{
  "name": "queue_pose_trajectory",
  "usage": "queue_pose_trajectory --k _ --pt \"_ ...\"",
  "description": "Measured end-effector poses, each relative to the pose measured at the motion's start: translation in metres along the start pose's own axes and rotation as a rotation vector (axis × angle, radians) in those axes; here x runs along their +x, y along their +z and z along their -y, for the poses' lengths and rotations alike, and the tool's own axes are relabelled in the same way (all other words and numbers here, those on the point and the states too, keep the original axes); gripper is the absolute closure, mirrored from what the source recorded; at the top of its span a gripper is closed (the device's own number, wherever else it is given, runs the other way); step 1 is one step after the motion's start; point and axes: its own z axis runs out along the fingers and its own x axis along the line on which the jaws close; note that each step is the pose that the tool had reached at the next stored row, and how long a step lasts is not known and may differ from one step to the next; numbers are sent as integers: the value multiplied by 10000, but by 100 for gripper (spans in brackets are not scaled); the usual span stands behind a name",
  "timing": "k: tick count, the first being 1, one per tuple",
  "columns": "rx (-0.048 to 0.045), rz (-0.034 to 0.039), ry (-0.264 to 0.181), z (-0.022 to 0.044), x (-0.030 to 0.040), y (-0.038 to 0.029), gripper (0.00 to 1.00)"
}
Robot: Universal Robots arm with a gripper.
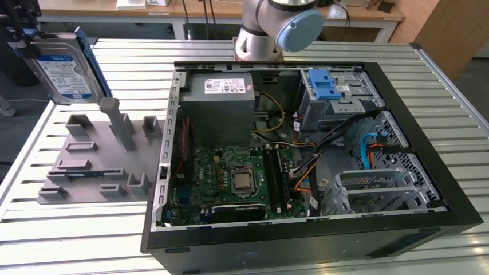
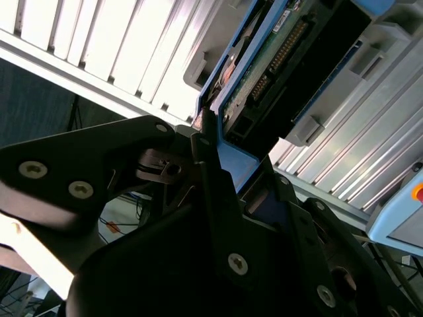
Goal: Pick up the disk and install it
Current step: 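Pick up the disk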
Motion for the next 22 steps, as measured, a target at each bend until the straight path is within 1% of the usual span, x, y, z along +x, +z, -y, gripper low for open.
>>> queue_pose_trajectory --k 14,16,22 --pt "-1 0 0 0 0 -37 64" --pt "-1 0 0 -1 0 -50 64" --pt "0 0 0 -1 0 -59 64"
